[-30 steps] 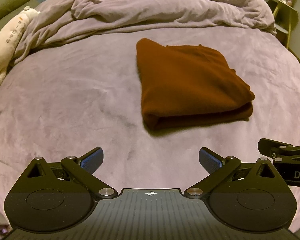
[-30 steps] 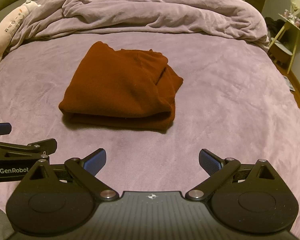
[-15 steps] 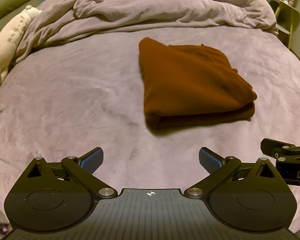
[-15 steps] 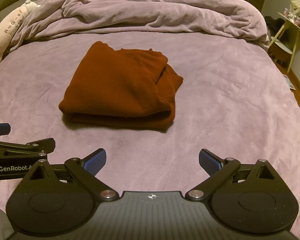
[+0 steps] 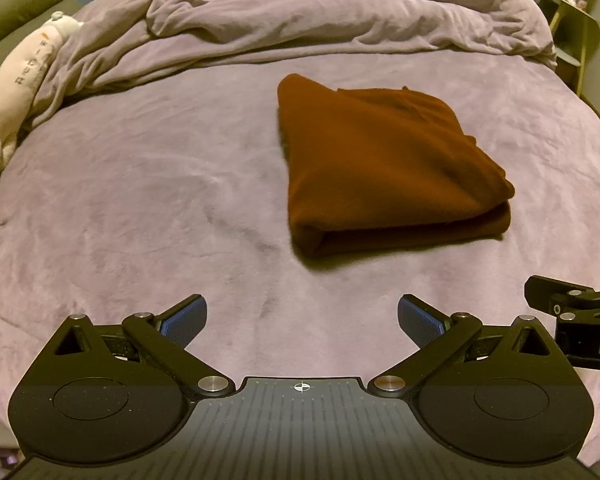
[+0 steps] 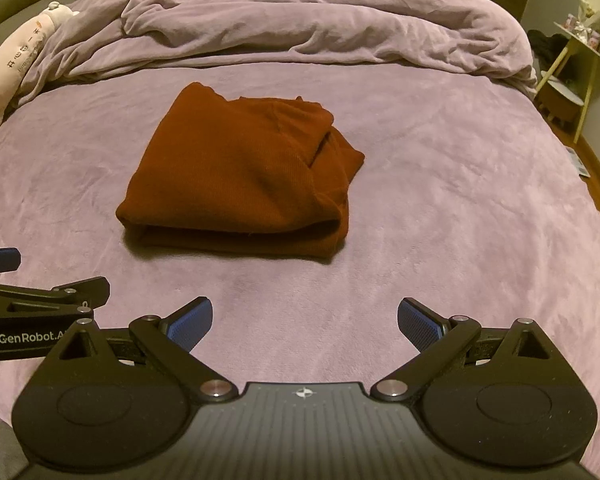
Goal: Fold small clothes
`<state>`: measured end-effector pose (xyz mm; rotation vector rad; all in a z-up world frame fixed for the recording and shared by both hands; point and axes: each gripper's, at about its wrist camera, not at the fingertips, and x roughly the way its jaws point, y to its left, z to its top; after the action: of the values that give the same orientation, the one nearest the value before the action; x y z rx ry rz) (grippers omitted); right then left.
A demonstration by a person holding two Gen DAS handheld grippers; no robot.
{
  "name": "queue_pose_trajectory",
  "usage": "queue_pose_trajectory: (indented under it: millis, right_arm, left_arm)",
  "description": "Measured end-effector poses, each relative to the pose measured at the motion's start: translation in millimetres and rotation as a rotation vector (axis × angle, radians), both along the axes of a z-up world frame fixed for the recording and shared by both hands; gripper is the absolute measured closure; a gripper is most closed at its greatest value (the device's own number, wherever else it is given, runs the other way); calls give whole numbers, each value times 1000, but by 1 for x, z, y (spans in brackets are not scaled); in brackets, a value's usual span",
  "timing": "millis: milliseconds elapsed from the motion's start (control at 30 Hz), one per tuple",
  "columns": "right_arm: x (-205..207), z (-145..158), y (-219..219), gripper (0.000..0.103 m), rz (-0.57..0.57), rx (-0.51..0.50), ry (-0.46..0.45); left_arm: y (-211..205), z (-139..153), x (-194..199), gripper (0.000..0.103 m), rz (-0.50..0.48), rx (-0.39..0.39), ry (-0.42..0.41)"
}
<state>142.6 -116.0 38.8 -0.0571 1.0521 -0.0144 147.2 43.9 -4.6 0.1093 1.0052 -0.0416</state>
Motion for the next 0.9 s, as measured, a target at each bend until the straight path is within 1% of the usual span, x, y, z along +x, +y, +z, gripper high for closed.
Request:
queue_pose_trajectory:
  millis: [233,533,900]
  right_arm:
    - [-1,0,0,4,0,2,0]
    - [-2,0,-1,4,-2,2,-2]
    - [-2,0,-1,4,-5,5,-3]
  left_arm:
    - [0,0,-1,0,-8,1,-1]
    - [3,1,1,0,-2,-23,7]
    - [2,0,1,0,-3,-18,10]
